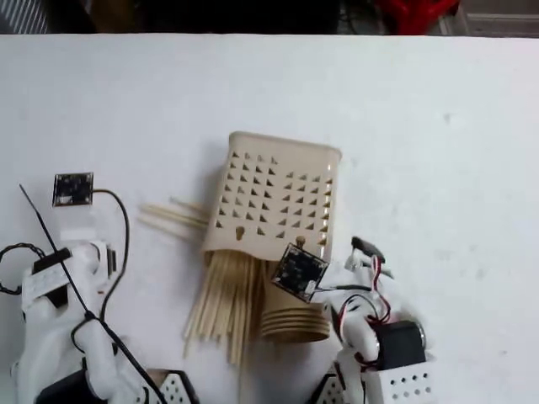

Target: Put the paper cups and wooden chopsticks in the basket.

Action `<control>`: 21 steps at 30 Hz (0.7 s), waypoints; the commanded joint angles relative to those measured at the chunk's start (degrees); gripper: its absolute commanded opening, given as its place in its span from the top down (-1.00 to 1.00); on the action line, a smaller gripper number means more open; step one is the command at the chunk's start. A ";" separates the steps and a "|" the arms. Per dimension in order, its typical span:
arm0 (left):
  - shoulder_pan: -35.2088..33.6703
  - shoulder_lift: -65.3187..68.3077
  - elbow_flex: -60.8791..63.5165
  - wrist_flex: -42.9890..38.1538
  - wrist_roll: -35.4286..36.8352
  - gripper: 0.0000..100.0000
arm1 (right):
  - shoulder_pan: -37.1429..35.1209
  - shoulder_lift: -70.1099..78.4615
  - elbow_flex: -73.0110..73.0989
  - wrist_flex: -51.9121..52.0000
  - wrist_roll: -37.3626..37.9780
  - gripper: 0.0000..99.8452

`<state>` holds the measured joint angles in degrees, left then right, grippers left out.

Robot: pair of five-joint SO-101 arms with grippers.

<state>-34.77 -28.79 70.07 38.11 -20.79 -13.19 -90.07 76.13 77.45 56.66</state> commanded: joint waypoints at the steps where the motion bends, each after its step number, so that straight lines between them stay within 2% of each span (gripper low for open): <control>1: -0.40 -0.40 0.00 -0.97 0.62 0.74 | -2.86 -1.27 0.62 -2.77 -1.49 0.49; 5: -0.40 -0.40 0.00 -0.97 0.62 0.74 | -6.99 -3.03 2.99 -7.52 -3.34 0.49; 15: -0.40 -0.40 0.00 -0.97 0.53 0.74 | -7.08 -3.56 13.89 -25.71 -4.04 0.51; 17: -0.40 -0.40 0.00 -0.97 0.53 0.74 | -7.08 -3.56 14.15 -28.18 -4.04 0.64; 20: -0.40 -0.40 0.00 -0.97 0.53 0.74 | -7.08 -3.56 14.15 -30.90 -4.13 0.98; 21: -0.40 -0.40 0.00 -0.97 0.53 0.74 | -7.08 -3.56 14.15 -31.60 -4.57 0.97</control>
<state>-34.77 -28.79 70.07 38.11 -20.79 -19.60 -94.11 90.46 48.53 53.23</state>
